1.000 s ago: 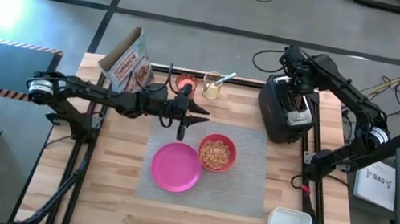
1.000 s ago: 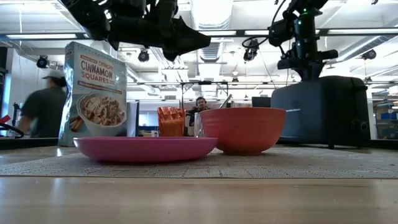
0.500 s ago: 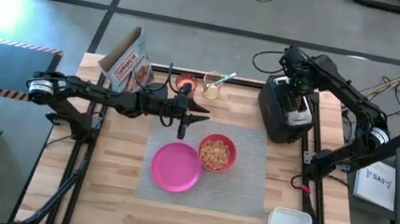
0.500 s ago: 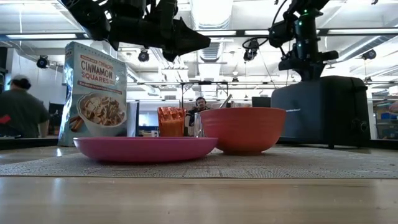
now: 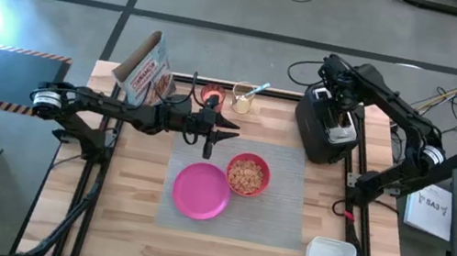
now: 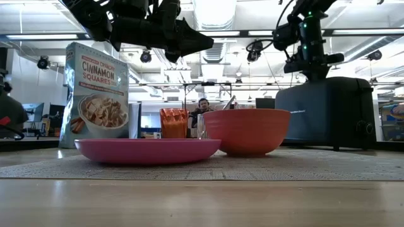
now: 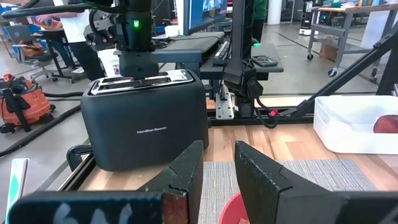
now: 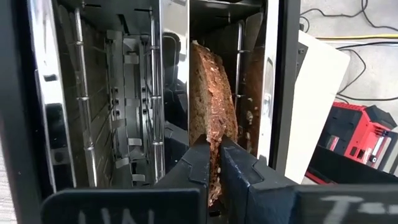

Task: Arrange a breakfast setting
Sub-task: Put the bread on the pink plate

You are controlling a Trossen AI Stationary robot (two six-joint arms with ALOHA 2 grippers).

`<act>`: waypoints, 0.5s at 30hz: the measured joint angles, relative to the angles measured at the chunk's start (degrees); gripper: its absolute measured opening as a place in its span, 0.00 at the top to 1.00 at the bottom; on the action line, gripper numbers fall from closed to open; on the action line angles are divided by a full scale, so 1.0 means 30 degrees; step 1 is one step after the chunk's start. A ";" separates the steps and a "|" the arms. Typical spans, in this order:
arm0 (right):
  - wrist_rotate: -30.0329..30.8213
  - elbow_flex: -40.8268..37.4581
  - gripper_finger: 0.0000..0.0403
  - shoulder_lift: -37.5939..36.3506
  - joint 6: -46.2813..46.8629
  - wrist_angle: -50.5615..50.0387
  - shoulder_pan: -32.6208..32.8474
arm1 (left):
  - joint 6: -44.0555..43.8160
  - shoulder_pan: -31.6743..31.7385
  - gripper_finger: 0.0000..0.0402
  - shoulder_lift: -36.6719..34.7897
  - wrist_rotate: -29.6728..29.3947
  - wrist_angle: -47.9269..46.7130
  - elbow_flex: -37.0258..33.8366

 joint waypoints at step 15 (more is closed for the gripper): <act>0.0092 0.4080 0.98 -0.1292 0.0202 -0.1713 0.0015 | 0.0000 0.0007 0.81 0.0000 0.0000 0.0003 0.0000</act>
